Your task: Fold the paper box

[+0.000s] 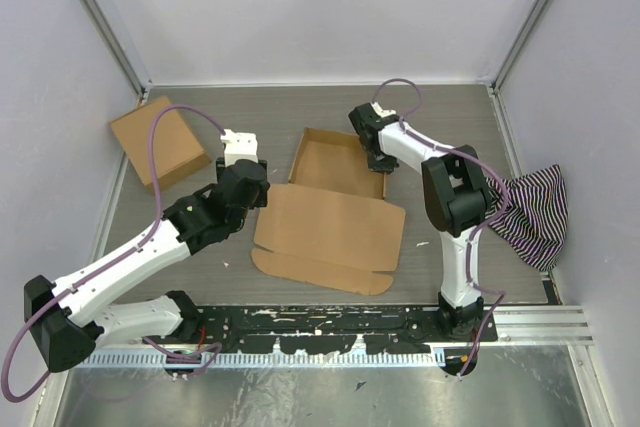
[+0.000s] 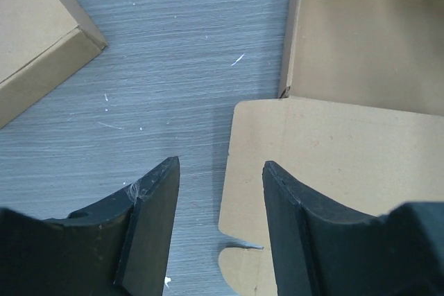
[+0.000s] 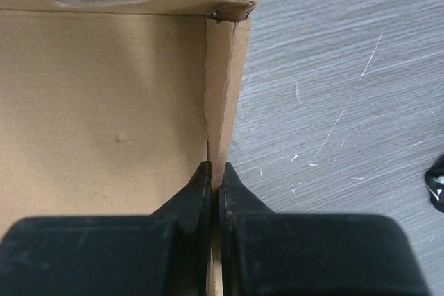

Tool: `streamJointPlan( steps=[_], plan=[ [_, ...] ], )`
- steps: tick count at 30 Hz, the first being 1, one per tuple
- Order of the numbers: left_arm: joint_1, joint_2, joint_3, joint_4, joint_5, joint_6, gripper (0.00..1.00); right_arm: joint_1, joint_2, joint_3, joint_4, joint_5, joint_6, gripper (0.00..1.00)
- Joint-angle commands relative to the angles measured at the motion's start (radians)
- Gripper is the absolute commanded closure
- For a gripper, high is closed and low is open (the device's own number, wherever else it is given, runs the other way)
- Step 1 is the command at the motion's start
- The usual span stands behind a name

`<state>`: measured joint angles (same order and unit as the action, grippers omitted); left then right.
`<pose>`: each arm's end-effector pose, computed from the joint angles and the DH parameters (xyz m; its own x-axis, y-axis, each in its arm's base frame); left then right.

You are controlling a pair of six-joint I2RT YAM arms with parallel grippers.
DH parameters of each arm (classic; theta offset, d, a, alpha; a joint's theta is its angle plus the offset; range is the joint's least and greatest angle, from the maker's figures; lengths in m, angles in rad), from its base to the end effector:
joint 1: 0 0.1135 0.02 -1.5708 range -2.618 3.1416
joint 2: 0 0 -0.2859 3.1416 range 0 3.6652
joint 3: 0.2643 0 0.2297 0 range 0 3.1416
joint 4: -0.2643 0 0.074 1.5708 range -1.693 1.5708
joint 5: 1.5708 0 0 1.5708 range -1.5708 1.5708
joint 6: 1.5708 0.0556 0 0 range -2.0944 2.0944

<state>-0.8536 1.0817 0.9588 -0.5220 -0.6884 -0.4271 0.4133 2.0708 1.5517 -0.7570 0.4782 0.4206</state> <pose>0.1624 -0.1324 0.3280 -0.4625 0.0436 -0.8856 0.0624 0.9979 0.0166 0.3905 0.1433 0.1885 -0.8956 0.0031 -0.4449 0.1441 0.9481 -0.2834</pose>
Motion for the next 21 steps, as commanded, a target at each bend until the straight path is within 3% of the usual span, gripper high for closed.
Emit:
streamJointPlan(
  steps=[1,4,7,10,16,21],
  plan=[
    [0.003,-0.004,-0.009,0.020,0.009,-0.004,0.42,-0.004,0.077,0.009,-0.002,0.015,-0.032,0.99],
    [0.003,-0.009,-0.008,0.008,0.009,-0.009,0.43,-0.004,0.069,0.000,0.006,-0.011,-0.017,0.93],
    [0.003,-0.016,-0.006,-0.004,0.003,-0.012,0.43,-0.003,-0.001,-0.029,0.022,-0.011,0.001,0.66],
    [0.003,-0.026,-0.005,-0.011,-0.002,-0.012,0.43,-0.007,-0.092,-0.026,0.022,0.008,-0.013,0.56],
    [0.003,-0.038,0.002,-0.016,-0.006,-0.014,0.42,-0.016,-0.205,0.119,0.032,-0.063,-0.149,0.53],
    [0.003,-0.039,-0.002,-0.016,-0.009,-0.013,0.42,-0.016,-0.167,0.211,0.117,-0.353,-0.364,0.52]
  ],
)
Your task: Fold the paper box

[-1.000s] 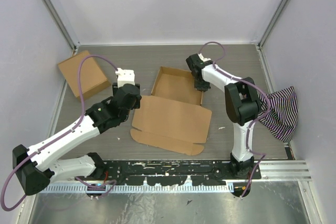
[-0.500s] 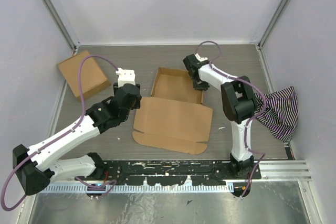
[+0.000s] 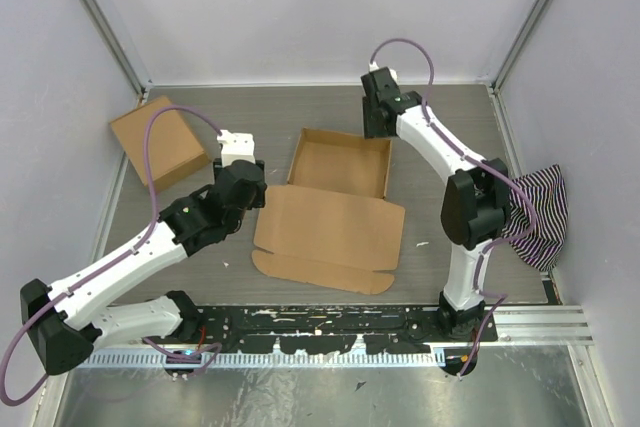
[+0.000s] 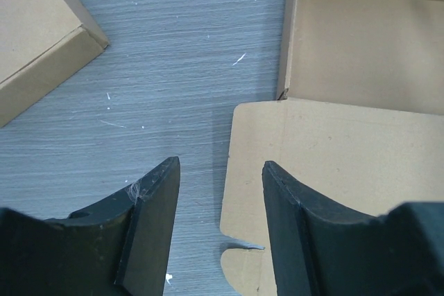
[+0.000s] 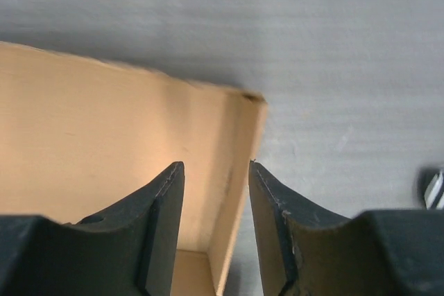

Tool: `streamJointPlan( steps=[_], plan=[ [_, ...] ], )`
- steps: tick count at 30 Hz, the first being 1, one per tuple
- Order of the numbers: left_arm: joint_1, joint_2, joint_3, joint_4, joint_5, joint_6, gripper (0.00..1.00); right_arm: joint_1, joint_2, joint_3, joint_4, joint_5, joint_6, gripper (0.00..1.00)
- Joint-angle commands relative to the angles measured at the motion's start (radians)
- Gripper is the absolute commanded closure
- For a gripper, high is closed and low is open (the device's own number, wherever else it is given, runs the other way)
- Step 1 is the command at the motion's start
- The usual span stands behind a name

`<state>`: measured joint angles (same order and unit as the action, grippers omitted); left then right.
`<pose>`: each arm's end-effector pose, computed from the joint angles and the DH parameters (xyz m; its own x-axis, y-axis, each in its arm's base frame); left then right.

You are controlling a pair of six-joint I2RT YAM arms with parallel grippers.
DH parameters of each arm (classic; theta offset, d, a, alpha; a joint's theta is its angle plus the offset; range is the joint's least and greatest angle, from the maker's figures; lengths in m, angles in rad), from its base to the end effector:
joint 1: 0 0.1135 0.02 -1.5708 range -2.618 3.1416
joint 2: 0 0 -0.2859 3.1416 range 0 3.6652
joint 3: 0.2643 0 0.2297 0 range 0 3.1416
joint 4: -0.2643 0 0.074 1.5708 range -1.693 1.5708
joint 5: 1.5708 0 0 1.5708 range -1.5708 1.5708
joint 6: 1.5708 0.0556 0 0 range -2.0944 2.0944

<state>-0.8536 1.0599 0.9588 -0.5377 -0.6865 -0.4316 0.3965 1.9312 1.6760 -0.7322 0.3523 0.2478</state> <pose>0.1585 -0.1282 0.3305 -0.4599 0.0351 -0.8873 0.0618 0.9981 0.0074 0.3948 0.1445 0.2778 -0.7922 -0.0821 -0.6047 0.0074 0.9895 -0.1441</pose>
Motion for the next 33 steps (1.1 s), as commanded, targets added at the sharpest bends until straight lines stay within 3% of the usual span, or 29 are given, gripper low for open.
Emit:
streamJointPlan(
  steps=[1,7,23,29,32,33],
  plan=[
    [0.004,-0.017,-0.002,-0.001,-0.013,-0.006,0.42,0.001,-0.010,0.101,0.107,-0.272,-0.222,0.51],
    [0.003,-0.027,-0.001,-0.032,-0.020,-0.006,0.42,0.002,0.064,0.115,0.241,-0.463,-0.333,0.40],
    [0.003,-0.053,-0.038,-0.030,-0.022,-0.018,0.42,0.002,0.313,0.317,0.239,-0.450,-0.404,0.35],
    [0.002,-0.047,-0.038,-0.030,-0.007,-0.031,0.42,0.002,0.356,0.300,0.227,-0.434,-0.378,0.39],
    [0.003,-0.047,-0.038,-0.030,0.002,-0.040,0.42,0.001,0.354,0.276,0.226,-0.348,-0.328,0.49],
    [0.003,-0.047,-0.038,-0.029,0.007,-0.043,0.42,-0.001,0.350,0.265,0.225,-0.310,-0.304,0.57]
  ],
)
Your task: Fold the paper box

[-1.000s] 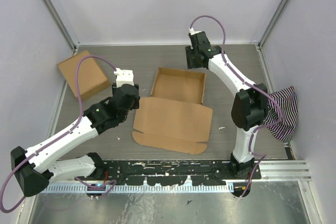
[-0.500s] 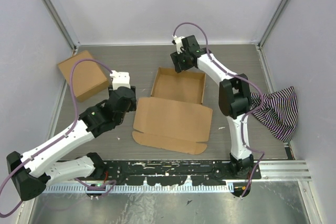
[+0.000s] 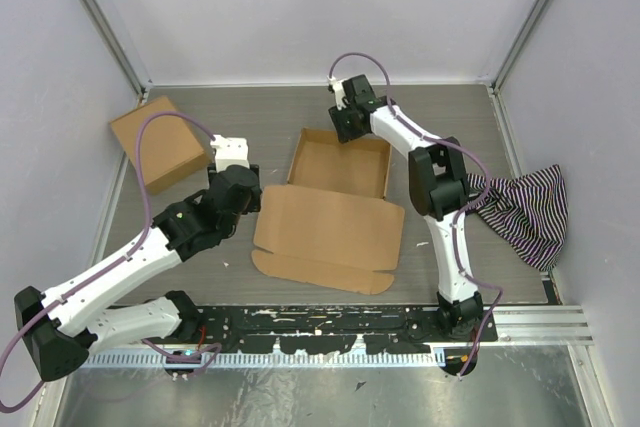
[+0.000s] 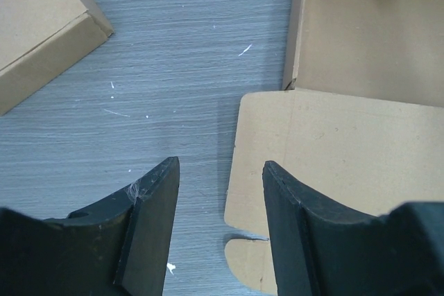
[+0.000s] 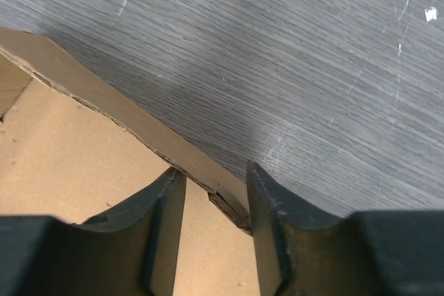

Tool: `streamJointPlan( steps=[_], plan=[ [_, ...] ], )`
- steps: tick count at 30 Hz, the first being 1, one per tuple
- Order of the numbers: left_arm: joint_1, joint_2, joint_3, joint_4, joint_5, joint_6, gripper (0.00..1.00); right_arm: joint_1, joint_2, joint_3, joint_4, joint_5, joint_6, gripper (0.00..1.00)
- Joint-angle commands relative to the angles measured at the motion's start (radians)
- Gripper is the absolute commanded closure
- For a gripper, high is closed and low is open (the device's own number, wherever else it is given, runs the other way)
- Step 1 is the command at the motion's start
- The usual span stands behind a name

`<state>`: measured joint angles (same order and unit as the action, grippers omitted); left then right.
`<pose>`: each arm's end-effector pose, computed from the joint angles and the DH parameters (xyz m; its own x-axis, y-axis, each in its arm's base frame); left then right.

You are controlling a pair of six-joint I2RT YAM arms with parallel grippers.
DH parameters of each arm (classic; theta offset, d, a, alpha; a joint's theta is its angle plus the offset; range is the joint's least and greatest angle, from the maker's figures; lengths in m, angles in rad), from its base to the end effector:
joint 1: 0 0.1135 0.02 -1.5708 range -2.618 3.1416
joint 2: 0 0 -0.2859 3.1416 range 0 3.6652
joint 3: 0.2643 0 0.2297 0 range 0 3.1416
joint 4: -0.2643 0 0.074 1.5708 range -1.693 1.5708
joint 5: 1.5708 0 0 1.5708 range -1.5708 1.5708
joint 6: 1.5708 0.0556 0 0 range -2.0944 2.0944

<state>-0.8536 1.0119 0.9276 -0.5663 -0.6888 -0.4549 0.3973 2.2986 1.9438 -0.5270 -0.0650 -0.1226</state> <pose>0.1498 -0.1180 0.3262 -0.4672 0.0196 -0.8839 0.0491 0.9988 -0.0038 0.4793 0.2050 0.2063 -0.6545 -0.4070 -0.6371 -0.5080 0.8609 -0.0280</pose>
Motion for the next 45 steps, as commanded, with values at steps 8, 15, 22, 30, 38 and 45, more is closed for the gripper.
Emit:
streamJointPlan(
  steps=[8,15,22,30,38,45],
  plan=[
    [0.003,-0.001,-0.007,0.014,0.059,-0.045,0.43,-0.135,-0.229,-0.304,-0.010,0.256,0.381,0.75],
    [0.004,-0.012,-0.028,0.050,0.110,-0.081,0.44,-0.107,-0.648,-0.783,-0.002,0.025,0.533,0.64],
    [0.003,0.009,-0.033,0.077,0.160,-0.117,0.44,0.319,-0.891,-0.859,-0.007,-0.075,0.685,0.21],
    [0.003,0.047,-0.040,0.083,0.127,-0.108,0.41,0.231,-0.809,-0.718,-0.180,0.410,0.605,0.16],
    [0.058,0.155,0.052,0.084,0.096,-0.041,0.39,0.115,-0.586,-0.645,-0.066,0.407,0.592,0.20],
    [0.155,0.277,0.130,0.086,0.175,-0.022,0.39,0.112,-0.401,-0.571,-0.031,0.417,0.611,0.47]
  ],
)
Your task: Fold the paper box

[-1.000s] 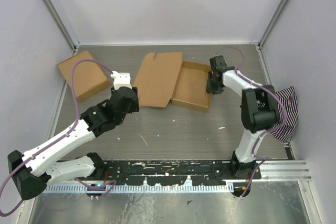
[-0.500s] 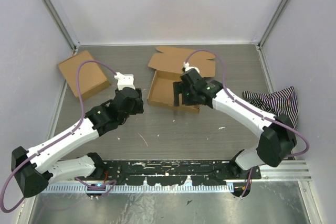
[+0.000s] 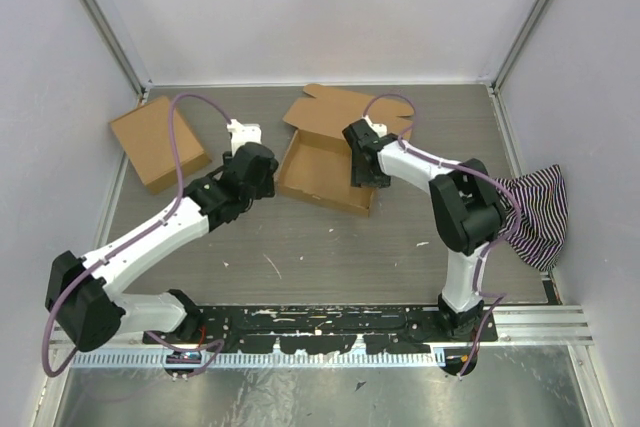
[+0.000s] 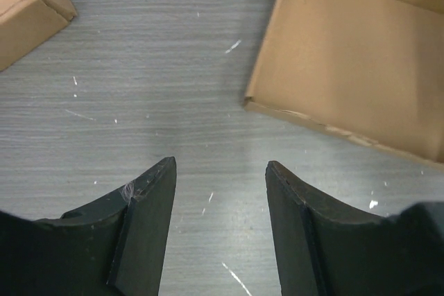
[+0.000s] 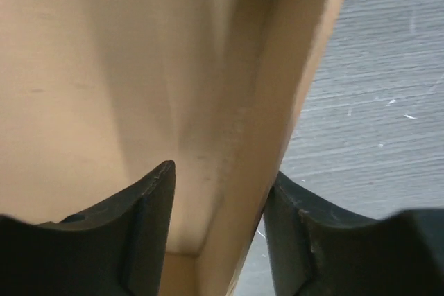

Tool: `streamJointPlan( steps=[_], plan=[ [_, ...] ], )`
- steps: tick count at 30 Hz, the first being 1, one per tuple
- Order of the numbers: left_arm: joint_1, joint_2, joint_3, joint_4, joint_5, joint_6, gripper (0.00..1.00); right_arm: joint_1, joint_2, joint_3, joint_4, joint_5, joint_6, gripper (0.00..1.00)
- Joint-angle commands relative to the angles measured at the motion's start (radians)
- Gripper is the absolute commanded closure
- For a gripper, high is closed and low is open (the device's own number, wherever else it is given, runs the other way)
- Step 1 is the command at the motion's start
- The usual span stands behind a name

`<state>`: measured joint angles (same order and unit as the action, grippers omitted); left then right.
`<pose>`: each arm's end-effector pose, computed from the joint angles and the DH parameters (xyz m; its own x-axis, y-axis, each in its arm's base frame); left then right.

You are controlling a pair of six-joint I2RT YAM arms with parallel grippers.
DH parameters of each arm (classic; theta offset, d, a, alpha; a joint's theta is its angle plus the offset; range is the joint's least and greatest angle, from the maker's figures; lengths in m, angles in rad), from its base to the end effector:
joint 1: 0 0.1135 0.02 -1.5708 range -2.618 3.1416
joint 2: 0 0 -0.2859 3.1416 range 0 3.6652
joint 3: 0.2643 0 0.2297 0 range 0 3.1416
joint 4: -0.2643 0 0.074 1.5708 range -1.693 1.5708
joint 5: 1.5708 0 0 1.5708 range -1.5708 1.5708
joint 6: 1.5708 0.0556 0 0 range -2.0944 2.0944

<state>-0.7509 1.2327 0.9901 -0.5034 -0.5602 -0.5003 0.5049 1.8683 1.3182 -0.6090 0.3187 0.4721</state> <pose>0.1984 -0.1447 0.3060 -0.5758 -0.0185 -0.8174 0.0188 0.9992 -0.0359 0.3366 0.1661 0.2059 -0.8733 0.0108 -0.4870 0.0534 0.9958 -0.0738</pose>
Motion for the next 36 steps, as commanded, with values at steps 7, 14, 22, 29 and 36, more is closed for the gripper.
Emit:
streamJointPlan(
  steps=[7,14,22,29,36],
  plan=[
    [0.219,0.175,0.111,0.059,0.203,0.023,0.40,0.008,-0.092,-0.135,0.143,-0.049,0.036,0.75],
    [0.322,0.317,0.198,0.108,0.323,-0.011,0.40,0.015,-0.242,-0.281,0.158,-0.089,-0.002,0.75],
    [0.373,0.483,0.372,0.143,0.464,-0.033,0.34,-0.057,-0.446,-0.277,0.122,-0.068,-0.055,0.05],
    [0.486,0.718,0.618,0.094,0.649,-0.120,0.37,-0.402,-0.339,-0.099,0.171,-0.395,-0.072,0.00],
    [0.519,0.931,0.789,0.085,0.792,-0.154,0.44,-0.486,-0.086,0.024,0.237,-0.542,-0.031,0.10]
  ],
)
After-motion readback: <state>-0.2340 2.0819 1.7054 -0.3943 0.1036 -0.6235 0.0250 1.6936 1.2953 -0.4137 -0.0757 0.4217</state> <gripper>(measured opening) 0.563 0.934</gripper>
